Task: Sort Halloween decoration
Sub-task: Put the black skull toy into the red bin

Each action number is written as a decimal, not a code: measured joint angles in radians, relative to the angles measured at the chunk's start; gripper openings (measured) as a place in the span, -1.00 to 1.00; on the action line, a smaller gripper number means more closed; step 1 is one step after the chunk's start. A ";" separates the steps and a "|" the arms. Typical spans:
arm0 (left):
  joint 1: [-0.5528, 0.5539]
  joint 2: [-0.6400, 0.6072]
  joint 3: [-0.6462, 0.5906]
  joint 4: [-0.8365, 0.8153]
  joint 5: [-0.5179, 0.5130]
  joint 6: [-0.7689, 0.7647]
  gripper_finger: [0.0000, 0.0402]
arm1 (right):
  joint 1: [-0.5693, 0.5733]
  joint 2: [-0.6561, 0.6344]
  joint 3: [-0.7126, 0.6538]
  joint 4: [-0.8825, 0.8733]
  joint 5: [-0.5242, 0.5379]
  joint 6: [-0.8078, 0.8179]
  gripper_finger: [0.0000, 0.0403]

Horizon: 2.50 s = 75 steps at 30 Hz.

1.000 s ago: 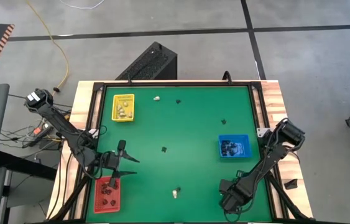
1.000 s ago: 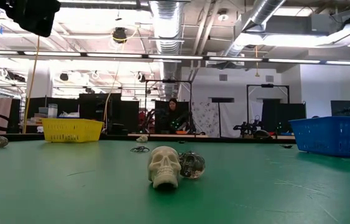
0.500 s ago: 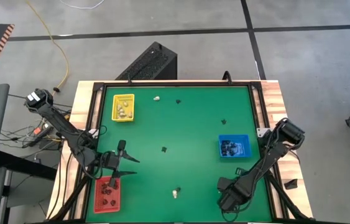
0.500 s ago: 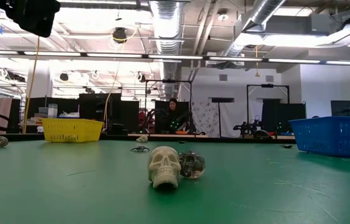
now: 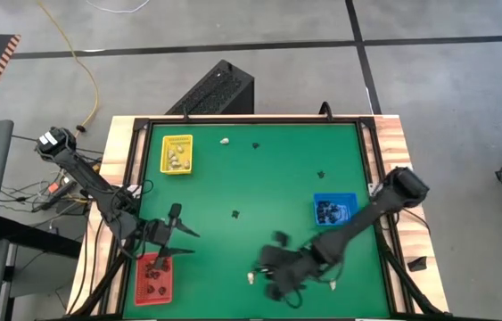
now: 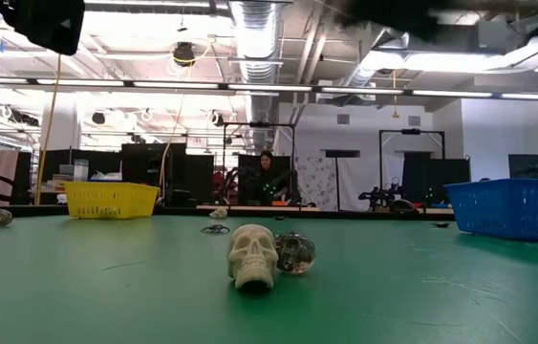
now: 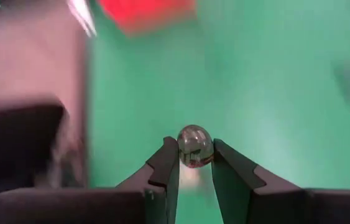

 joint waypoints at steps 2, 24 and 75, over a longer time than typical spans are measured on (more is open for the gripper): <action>0.000 0.000 0.000 0.000 0.005 0.017 -0.02 | -0.050 0.063 0.002 0.297 -0.004 -0.203 -0.46; -0.113 -0.229 0.001 -0.155 -0.106 0.073 -0.02 | -0.300 1.008 0.868 1.071 -0.378 -0.667 -0.46; -0.129 -0.237 0.000 -0.185 -0.123 0.098 -0.02 | -0.071 0.650 0.914 -0.847 -0.267 -0.331 0.31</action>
